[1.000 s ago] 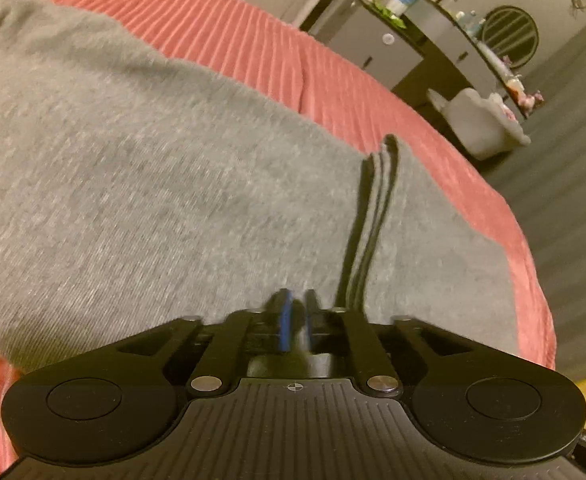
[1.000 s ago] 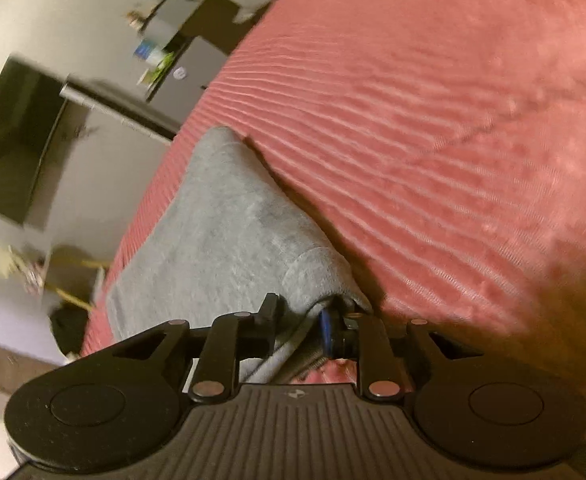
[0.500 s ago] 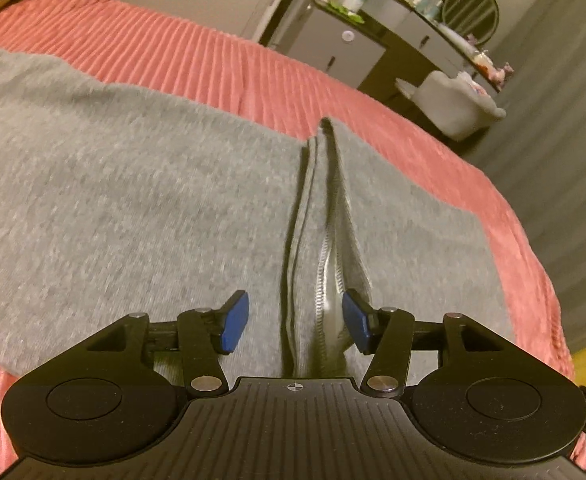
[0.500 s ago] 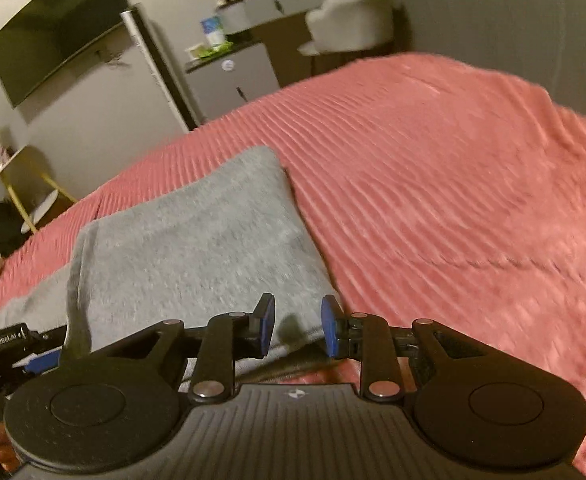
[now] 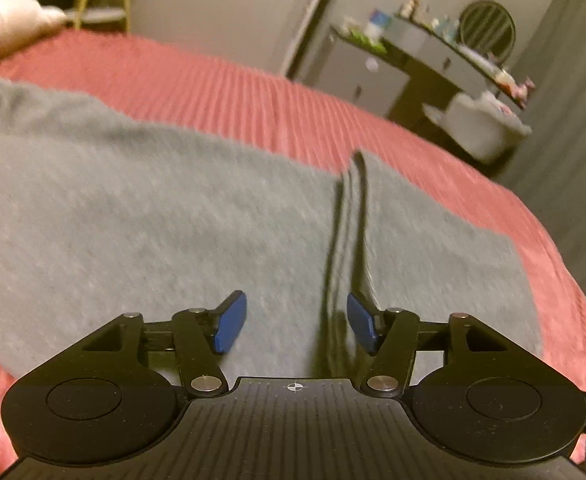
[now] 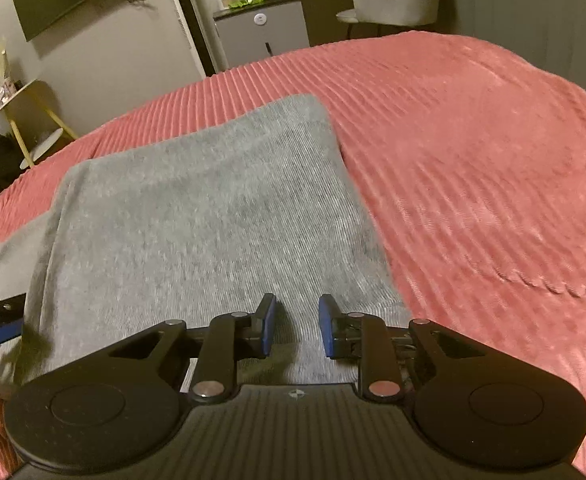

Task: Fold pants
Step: 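Open both grippers and regrasp the center fold with the left gripper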

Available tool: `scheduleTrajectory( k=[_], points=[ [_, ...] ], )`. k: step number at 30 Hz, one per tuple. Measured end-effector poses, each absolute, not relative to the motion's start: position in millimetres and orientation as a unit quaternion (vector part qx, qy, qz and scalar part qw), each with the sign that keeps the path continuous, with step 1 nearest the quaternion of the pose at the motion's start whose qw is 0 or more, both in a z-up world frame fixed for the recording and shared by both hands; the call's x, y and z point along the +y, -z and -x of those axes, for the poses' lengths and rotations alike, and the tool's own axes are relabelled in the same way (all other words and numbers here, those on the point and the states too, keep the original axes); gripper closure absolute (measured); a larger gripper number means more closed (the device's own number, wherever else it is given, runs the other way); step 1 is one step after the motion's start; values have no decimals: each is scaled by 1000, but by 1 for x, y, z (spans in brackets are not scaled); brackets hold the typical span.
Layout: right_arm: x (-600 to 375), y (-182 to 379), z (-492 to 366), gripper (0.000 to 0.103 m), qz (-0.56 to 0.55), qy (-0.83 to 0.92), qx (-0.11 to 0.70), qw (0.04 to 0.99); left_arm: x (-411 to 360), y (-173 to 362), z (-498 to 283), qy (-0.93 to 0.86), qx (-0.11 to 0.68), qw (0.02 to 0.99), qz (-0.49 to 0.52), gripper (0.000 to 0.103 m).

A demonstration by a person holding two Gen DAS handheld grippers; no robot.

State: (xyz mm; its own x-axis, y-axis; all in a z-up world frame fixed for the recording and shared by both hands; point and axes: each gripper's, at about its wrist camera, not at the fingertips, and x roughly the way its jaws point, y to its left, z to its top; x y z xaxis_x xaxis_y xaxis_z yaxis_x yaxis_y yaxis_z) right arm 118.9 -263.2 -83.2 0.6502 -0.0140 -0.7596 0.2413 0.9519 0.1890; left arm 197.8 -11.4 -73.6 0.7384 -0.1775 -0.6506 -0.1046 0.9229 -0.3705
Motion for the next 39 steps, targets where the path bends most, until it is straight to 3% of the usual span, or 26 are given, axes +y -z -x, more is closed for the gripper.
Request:
scheduleTrajectory(
  k=[3,13,17,21,24,25,26,27,31,33,34,36,37,38,39],
  points=[
    [-264,85,-119,80,-143,70,410,898,-9,72,-199,36,352,912,208,33],
    [-272,86,-115,77,-168,62,405,896,8,93,-214,104,405,851,319,33],
    [-273,86,-115,76,-176,58,404,896,21,107,-221,158,417,797,408,27],
    [-275,86,-115,70,-184,52,402,895,18,126,-234,176,445,767,427,26],
    [-272,86,-116,58,-180,41,401,897,14,134,-244,220,447,731,466,33],
    [-270,86,-116,55,-177,36,402,898,14,135,-243,240,439,720,482,50],
    [-269,86,-116,48,-177,30,401,899,12,134,-240,257,428,718,485,73],
    [-269,86,-115,43,-180,23,399,899,11,130,-236,271,415,728,473,85],
    [-276,86,-113,38,-211,12,390,896,11,118,-231,289,398,752,440,89],
    [-278,87,-111,35,-222,7,386,895,5,123,-236,250,425,763,418,62],
    [-277,86,-111,35,-222,6,386,896,2,129,-238,223,447,766,405,25],
    [-274,85,-111,33,-215,6,387,897,-3,135,-240,222,454,767,395,35],
    [-273,85,-111,32,-211,6,388,897,-5,134,-242,226,454,769,388,57],
    [-272,84,-111,31,-207,7,389,897,-6,135,-244,234,461,761,392,90],
    [-270,83,-110,31,-204,9,390,898,-7,136,-244,236,466,753,401,90]
  ],
)
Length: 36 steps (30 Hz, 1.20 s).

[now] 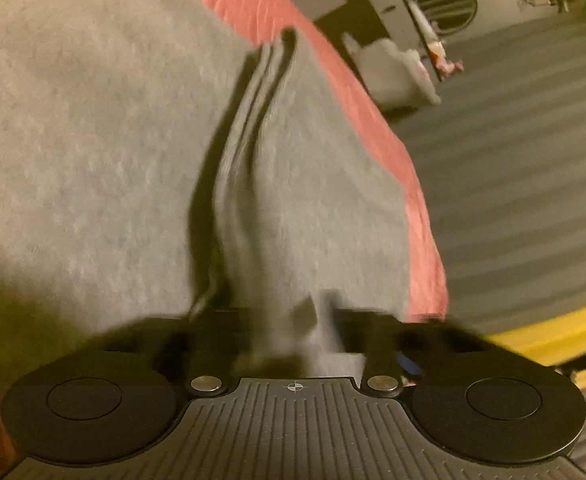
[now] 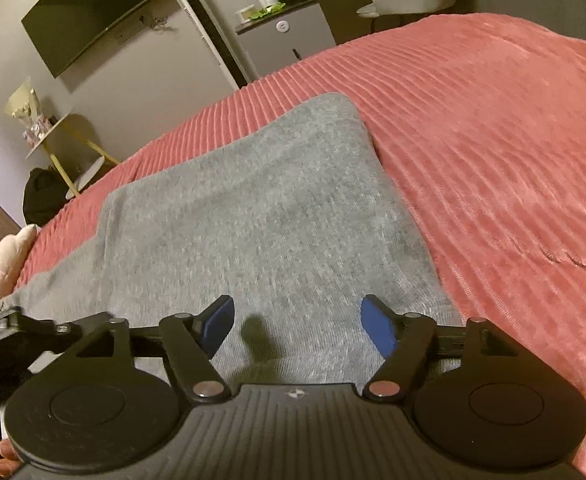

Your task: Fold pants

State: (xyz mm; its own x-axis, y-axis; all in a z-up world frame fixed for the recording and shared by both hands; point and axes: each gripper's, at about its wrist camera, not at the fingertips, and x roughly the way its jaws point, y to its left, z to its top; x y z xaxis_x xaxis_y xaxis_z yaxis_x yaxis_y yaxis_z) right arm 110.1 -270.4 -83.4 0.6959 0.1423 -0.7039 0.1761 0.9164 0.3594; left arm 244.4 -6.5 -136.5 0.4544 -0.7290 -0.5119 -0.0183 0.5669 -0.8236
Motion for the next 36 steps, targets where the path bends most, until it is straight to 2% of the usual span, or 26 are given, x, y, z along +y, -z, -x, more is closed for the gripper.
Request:
scheduleTrajectory(
  k=[4,7,15,16,18,19,20,22,26,28,30,31,33,34,36],
  points=[
    [-275,80,-102,31,-224,13,379,898,10,119,-233,233,424,768,419,92],
    [-283,77,-92,31,-256,5,359,898,12,103,-219,218,407,800,383,92],
    [-286,76,-84,31,-273,14,358,893,-7,102,-213,151,447,839,270,91],
    [-287,77,-86,31,-270,16,363,892,-6,102,-215,157,451,836,271,86],
    [-285,78,-88,28,-264,16,366,892,-4,97,-223,152,448,839,269,66],
    [-285,78,-89,27,-262,14,366,893,-1,94,-227,140,441,846,266,45],
    [-286,78,-89,25,-263,12,364,893,5,90,-232,127,430,852,270,35],
    [-286,79,-89,24,-269,9,360,893,17,88,-239,111,415,854,293,32],
    [-288,80,-85,25,-282,7,350,893,21,100,-276,93,431,841,313,32],
    [-289,82,-85,32,-292,6,347,891,11,101,-294,97,431,845,302,32],
    [-293,86,-86,64,-309,6,353,883,0,96,-311,100,433,846,294,33],
    [-295,89,-88,68,-320,9,360,876,-3,94,-317,104,436,845,292,39],
    [-301,93,-90,82,-339,12,359,870,-10,92,-326,105,439,848,278,60],
    [-303,95,-90,84,-347,13,357,867,-12,89,-329,106,433,854,268,84],
    [-306,97,-90,85,-360,14,351,864,-18,81,-325,105,404,874,249,86]
  ],
)
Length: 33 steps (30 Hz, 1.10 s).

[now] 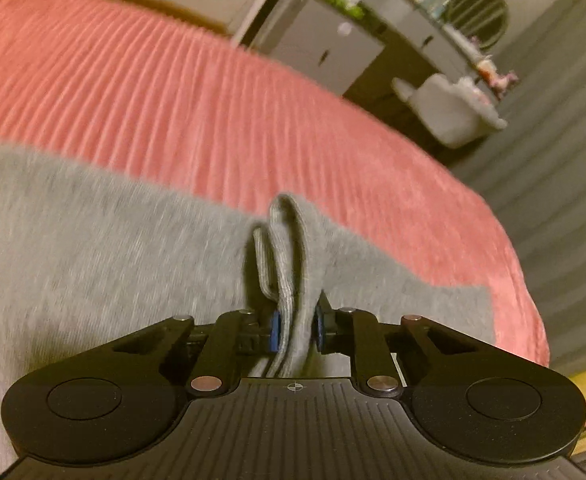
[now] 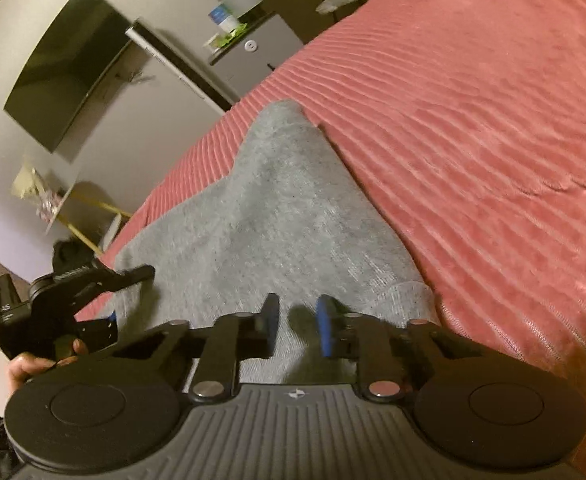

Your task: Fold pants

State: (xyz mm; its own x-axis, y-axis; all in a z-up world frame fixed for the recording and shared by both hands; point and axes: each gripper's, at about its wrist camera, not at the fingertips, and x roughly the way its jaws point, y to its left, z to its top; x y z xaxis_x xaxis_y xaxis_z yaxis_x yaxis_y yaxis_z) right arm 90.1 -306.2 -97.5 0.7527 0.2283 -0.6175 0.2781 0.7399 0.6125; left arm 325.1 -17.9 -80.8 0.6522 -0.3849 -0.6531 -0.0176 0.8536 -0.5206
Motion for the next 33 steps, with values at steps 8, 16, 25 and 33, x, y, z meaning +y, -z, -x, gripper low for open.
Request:
scheduleTrajectory(
  k=[8,16,25,33],
  points=[
    [-315,107,-92,87,-392,22,348,851,-23,93,-301,53,386,904,176,68],
    [-316,108,-97,85,-396,19,350,849,34,61,-237,17,324,910,259,19],
    [-323,109,-93,84,-408,12,352,842,209,77,-142,-225,271,843,408,35],
    [-324,109,-93,81,-408,10,353,842,259,127,-116,-205,277,785,515,38]
  ],
)
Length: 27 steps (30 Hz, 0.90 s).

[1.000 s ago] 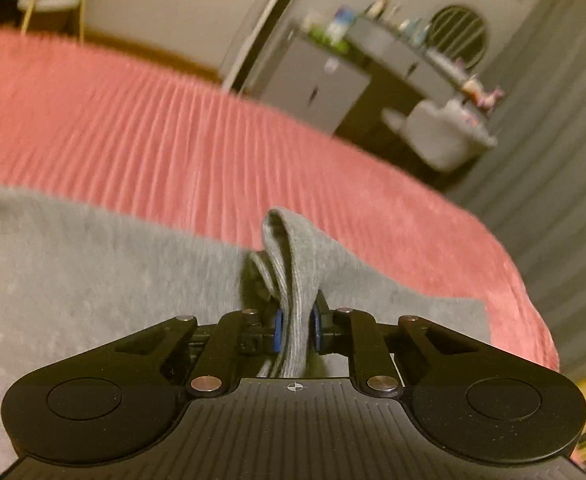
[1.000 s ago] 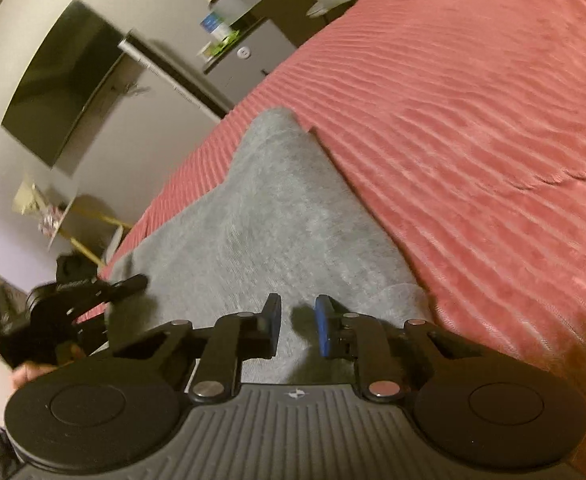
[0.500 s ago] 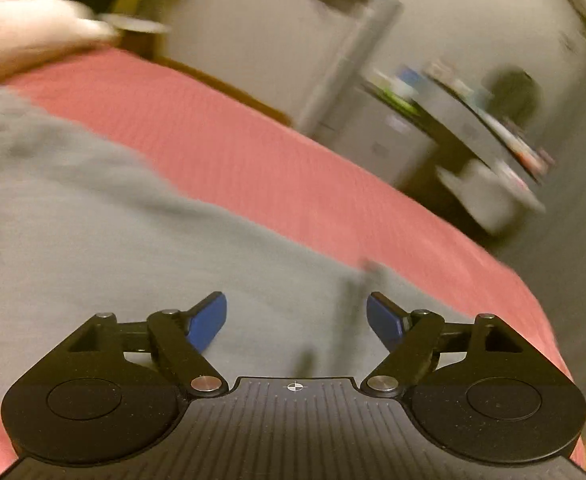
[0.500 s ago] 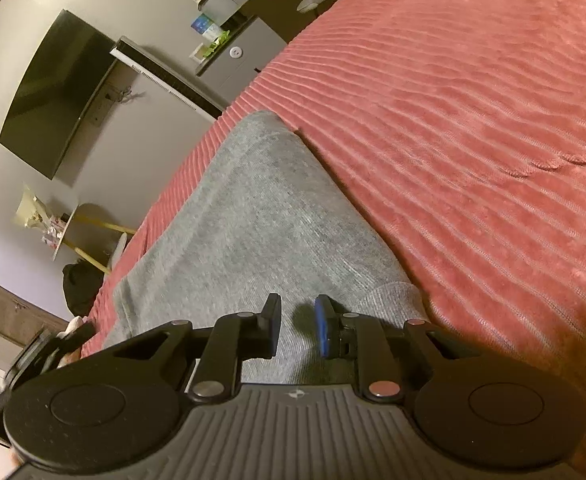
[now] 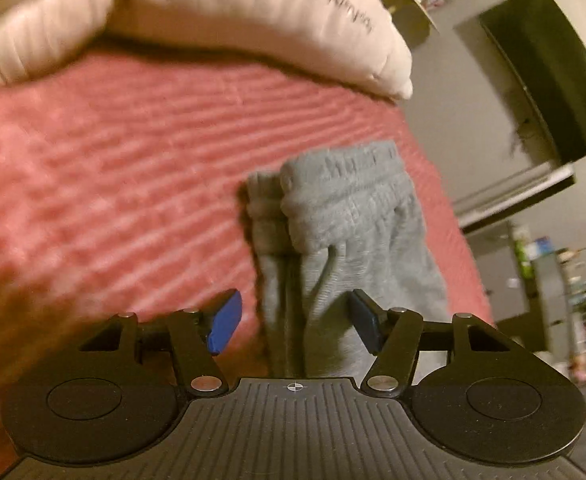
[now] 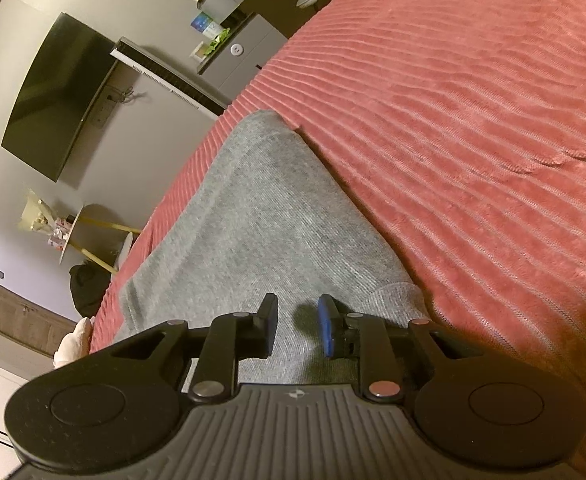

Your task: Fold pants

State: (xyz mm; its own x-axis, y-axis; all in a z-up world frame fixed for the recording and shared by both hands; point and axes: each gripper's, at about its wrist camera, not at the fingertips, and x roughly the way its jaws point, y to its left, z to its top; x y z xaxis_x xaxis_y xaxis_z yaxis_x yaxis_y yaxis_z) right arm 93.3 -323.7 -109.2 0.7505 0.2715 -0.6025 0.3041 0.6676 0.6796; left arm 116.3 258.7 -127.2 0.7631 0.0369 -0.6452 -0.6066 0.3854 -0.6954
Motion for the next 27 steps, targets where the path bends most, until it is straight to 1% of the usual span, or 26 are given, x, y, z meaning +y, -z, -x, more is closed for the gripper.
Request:
scheduleTrajectory(
  k=[3,6,8,9,10,11,12,13,15,16,17,18,20,23,27],
  points=[
    [-323,109,-93,81,-406,11,354,843,268,139,-127,-188,273,788,519,37],
    [-322,109,-94,81,-404,12,355,843,282,145,-133,-172,253,780,546,37],
    [-322,109,-94,81,-405,12,355,843,289,144,-132,-155,232,773,569,31],
    [-322,110,-94,81,-406,12,354,842,293,147,-126,-144,217,773,579,30],
    [-322,110,-94,81,-407,12,354,842,291,148,-124,-136,207,780,574,27],
    [-322,110,-95,81,-407,12,354,842,291,147,-124,-135,207,788,563,26],
    [-322,111,-95,81,-407,13,355,842,292,147,-134,-143,223,791,551,27],
    [-321,110,-96,81,-404,14,356,842,291,147,-140,-152,237,795,537,31],
    [-319,110,-97,81,-399,15,358,844,290,145,-151,-155,247,801,524,33],
    [-319,110,-98,81,-397,15,359,844,291,145,-156,-159,254,799,522,45],
    [-319,109,-98,81,-396,15,360,845,292,145,-158,-166,259,796,521,64],
    [-319,109,-98,81,-396,16,360,845,291,143,-159,-168,259,796,520,67],
    [-319,109,-98,81,-398,16,359,844,284,134,-158,-173,250,813,496,76],
    [-318,109,-98,81,-396,17,358,845,252,94,-160,-172,247,882,363,79],
    [-316,109,-99,81,-393,16,360,846,200,41,-157,-132,218,936,244,82]
  ],
)
